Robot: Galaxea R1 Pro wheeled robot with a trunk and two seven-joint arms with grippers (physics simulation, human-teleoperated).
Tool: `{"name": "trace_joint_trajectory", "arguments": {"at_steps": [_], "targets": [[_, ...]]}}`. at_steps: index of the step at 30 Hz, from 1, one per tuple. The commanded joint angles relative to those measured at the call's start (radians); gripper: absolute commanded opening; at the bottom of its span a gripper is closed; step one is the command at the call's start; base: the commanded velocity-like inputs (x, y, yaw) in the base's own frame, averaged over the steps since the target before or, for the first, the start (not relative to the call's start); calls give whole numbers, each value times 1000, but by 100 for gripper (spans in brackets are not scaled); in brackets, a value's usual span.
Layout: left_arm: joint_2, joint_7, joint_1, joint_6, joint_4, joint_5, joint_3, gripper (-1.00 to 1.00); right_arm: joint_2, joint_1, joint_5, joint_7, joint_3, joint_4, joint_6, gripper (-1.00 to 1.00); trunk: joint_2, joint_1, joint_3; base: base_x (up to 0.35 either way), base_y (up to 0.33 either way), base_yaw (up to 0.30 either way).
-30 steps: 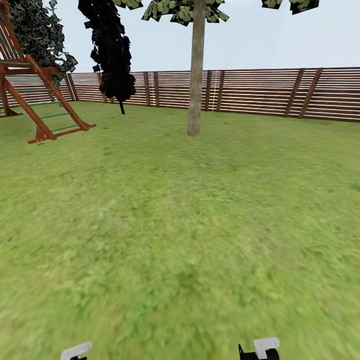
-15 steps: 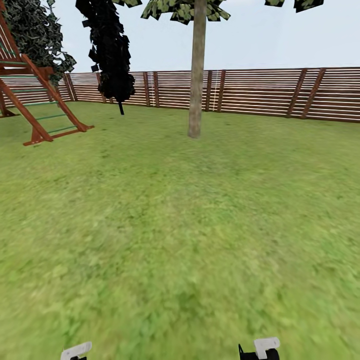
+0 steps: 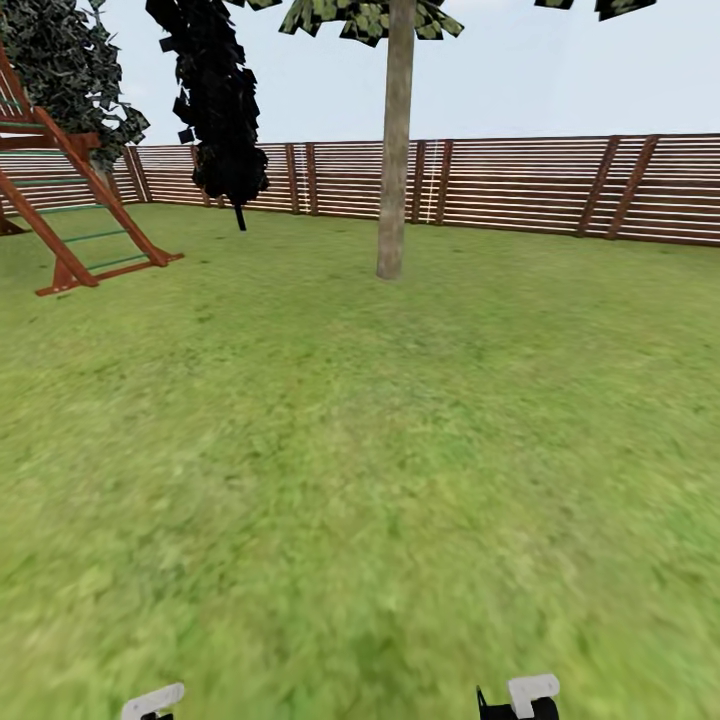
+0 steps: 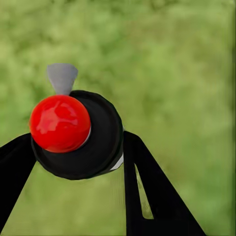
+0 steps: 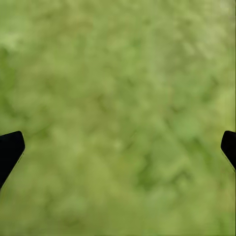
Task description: In the garden, pick up the pesticide atomizer on the floor and spray pesticide onto both trees until each tree trunk is fully covered.
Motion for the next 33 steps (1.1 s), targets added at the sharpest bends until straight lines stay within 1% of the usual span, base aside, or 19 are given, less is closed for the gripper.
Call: {"name": "trace_joint_trajectory", "arguments": {"at_steps": [1, 33], "targets": [[0, 0, 0, 0, 0, 0, 0, -100, 0, 0, 0, 0, 0, 0, 0, 100, 0, 0, 0, 339, 0, 0], [0, 0, 0, 0, 0, 0, 0, -100, 0, 0, 0, 0, 0, 0, 0, 100, 0, 0, 0, 339, 0, 0]]}}
